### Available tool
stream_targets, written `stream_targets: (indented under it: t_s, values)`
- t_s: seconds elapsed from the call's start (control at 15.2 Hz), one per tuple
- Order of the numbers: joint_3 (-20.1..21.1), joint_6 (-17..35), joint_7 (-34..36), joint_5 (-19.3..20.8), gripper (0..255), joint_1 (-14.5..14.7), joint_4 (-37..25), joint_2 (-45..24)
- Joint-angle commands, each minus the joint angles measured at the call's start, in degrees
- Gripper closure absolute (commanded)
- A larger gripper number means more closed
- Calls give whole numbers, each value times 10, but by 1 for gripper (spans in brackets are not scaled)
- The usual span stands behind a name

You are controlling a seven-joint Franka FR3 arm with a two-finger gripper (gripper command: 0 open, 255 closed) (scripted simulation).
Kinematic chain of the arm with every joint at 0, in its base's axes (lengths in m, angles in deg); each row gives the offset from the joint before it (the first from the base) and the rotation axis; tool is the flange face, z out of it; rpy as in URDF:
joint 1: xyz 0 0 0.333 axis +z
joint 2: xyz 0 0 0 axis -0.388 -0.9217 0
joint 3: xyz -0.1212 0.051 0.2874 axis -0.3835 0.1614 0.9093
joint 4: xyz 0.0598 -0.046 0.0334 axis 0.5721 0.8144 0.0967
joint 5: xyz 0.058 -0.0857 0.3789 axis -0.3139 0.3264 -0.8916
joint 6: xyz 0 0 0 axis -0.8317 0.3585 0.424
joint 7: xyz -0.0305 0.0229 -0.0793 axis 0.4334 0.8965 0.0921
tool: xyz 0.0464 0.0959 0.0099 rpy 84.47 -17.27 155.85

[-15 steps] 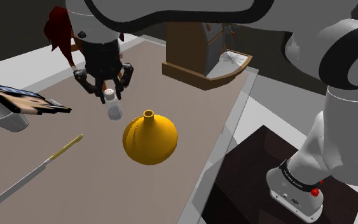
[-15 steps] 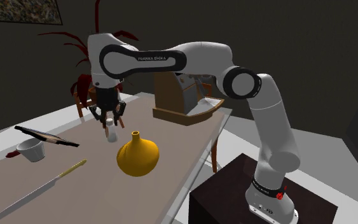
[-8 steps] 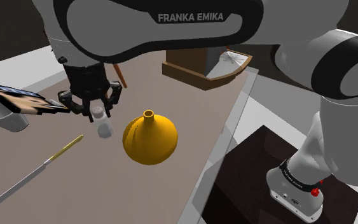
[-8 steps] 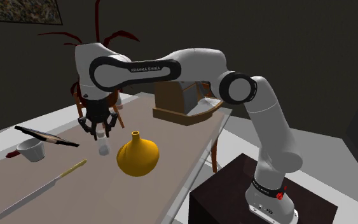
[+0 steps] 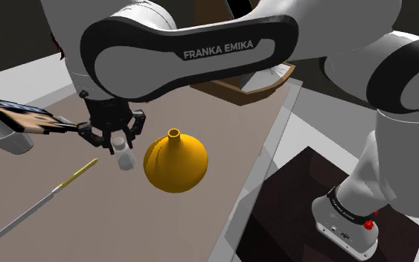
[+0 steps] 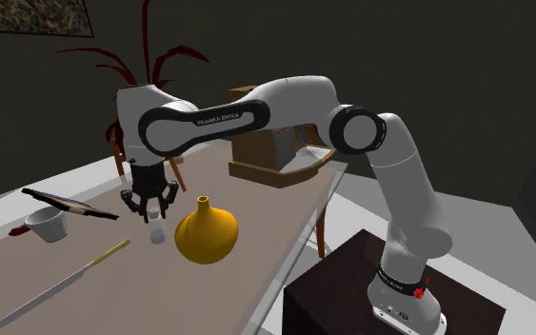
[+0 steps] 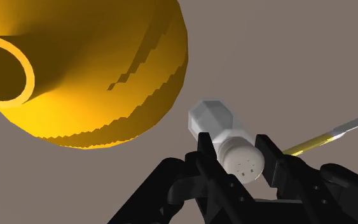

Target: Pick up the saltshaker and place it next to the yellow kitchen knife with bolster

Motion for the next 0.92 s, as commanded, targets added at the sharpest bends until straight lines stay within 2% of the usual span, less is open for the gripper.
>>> stream_targets:
  t_s: [0.0,0.46,0.86]
  values:
    - [0,17,0,0,255,-2,18,1]
    - [-2,67,2,2,255,-6,65,-2]
    - [-2,67,2,2,255,-6,65,-2]
